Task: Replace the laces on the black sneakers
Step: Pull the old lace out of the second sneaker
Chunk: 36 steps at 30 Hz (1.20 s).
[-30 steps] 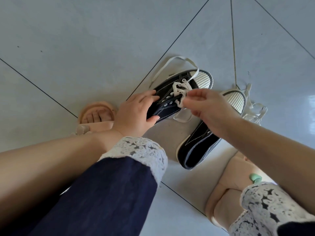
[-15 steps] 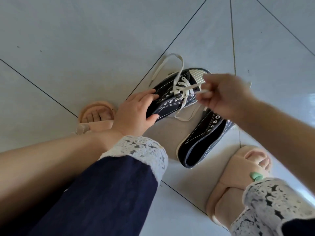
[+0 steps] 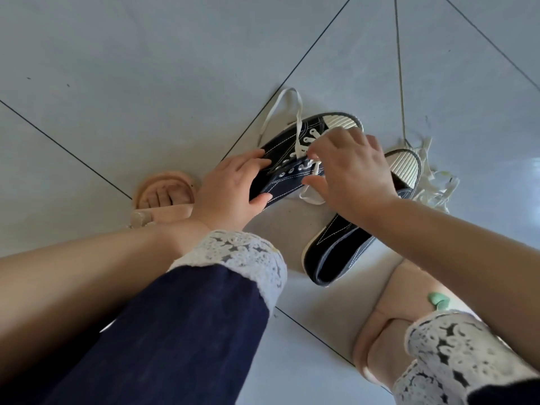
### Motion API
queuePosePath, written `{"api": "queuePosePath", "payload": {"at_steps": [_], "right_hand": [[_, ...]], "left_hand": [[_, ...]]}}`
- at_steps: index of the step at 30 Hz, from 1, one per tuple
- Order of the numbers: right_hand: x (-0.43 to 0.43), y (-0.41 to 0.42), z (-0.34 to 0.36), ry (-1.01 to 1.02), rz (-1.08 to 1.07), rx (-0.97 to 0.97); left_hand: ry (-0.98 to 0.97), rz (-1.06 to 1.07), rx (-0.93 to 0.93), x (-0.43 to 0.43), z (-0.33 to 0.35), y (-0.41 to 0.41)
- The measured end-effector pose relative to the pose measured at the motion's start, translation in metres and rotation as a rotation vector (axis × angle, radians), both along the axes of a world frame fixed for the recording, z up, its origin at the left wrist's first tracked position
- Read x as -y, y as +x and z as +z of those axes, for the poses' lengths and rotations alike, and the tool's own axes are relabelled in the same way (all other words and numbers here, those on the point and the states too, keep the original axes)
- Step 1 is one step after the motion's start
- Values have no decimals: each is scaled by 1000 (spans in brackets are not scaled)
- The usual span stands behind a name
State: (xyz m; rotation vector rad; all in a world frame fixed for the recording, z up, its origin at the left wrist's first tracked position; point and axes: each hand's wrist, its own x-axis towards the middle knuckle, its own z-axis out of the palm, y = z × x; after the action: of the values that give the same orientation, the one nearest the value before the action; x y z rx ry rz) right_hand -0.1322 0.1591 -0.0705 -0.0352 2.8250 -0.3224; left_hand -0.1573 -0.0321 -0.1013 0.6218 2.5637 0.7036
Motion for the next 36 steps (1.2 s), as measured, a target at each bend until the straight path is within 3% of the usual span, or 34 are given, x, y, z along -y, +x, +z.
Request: {"api": "queuePosePath", "payload": {"at_steps": [2,4,8,10,12,15,17,21,27,31,34,36], "right_hand": [[0,-8,-1,88,98,-24],[-8,-17,5,-51,48,-90],[-54,-47,32,-559,-632,-283],[-74,-54,37,-614,-818,-352],[-72,-48,28,-546,-729,-210],[-41,-21,11,-378,-385,92],[-23,-9,5,-356,-250,96],[0,-6,-1,-305,-190,64],[12,-14,-4,-369,-414,85],[5,-16,3,-643,-659,150],[-28,-37,21,-902,-1030,15],[-51,-50,31,-1028,-1147,-81]], "left_hand": [[0,-5,-6,0,0,0],[-4,-4,-7,0,0,1],[-12,21,-22,1,-1,1],[-13,34,-25,0,-1,1],[-16,35,-18,0,-1,1],[-22,28,-15,0,-1,1],[-26,24,-17,0,-1,0],[-36,19,-8,0,-1,0],[-43,20,-3,0,0,0],[-42,17,-1,0,0,0],[-36,26,-8,0,0,1],[-35,38,-8,0,0,1]]}}
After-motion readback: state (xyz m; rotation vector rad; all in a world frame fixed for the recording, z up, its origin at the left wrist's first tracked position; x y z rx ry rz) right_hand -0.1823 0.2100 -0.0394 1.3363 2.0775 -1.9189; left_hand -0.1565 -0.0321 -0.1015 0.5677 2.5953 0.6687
